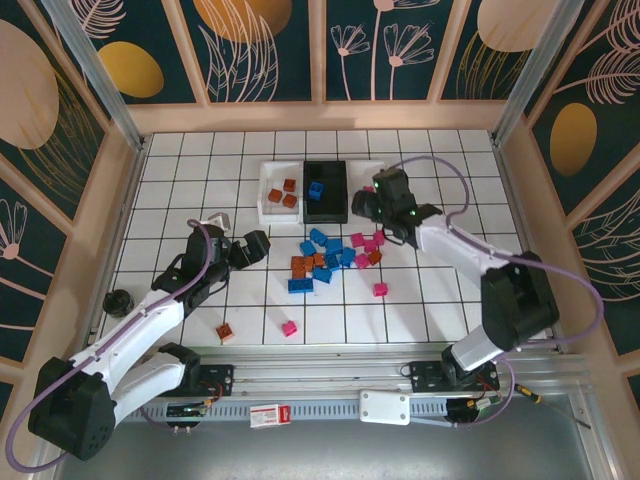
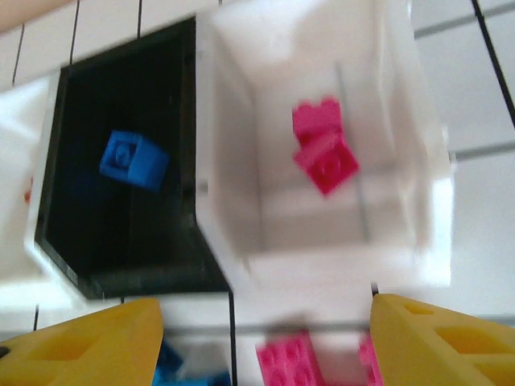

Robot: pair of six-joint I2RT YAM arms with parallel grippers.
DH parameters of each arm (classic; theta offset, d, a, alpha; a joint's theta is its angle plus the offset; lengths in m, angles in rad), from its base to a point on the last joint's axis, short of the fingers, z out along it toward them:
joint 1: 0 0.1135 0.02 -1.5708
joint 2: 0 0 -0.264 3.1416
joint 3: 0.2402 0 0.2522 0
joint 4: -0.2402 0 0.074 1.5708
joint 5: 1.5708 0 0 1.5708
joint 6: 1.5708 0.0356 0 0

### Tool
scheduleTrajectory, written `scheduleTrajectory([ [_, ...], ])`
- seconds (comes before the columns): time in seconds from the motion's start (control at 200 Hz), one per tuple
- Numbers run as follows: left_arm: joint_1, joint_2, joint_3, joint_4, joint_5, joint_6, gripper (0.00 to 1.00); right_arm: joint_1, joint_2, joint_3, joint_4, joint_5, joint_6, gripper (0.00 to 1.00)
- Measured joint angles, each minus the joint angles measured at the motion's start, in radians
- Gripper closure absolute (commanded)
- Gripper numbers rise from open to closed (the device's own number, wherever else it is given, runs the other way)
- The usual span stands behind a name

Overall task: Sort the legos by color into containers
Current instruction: Place the lego in the container, then pick up the lego from the bottom-center of the table.

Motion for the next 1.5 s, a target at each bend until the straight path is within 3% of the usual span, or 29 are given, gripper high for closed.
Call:
scheduleTrajectory([
  [0.3, 0.000, 0.020, -0.003, 0.023, 0.002, 0.000, 0.01, 0.137, -0.253, -0.328, -0.093, -0.004, 0.080, 0.31],
  [0.521, 0.000, 0.042, -0.018, 0.030, 0.020, -0.001, 0.01, 0.208, -0.266, -0.418, -0.122, -0.006, 0.143, 0.34],
  [0.741, 0.000, 0.043, -0.031, 0.031, 0.023, -0.001, 0.01, 0.236, -0.229, -0.463, -0.133, -0.001, 0.185, 0.44],
  [0.991, 0.000, 0.047, -0.031, 0.034, 0.023, -0.001, 0.01, 0.254, -0.211, -0.468, -0.130, 0.013, 0.189, 0.67],
  [1.091, 0.000, 0.048, -0.031, 0.036, 0.023, -0.001, 0.01, 0.258, -0.216, -0.464, -0.134, 0.013, 0.183, 0.72],
  [1.351, 0.000, 0.048, -0.031, 0.037, 0.023, -0.001, 0.01, 0.250, -0.251, -0.275, -0.181, 0.035, 0.111, 0.74],
  [1.501, 0.000, 0.048, -0.031, 0.037, 0.023, -0.001, 0.01, 0.172, -0.207, -0.116, -0.146, 0.043, 0.042, 0.74],
])
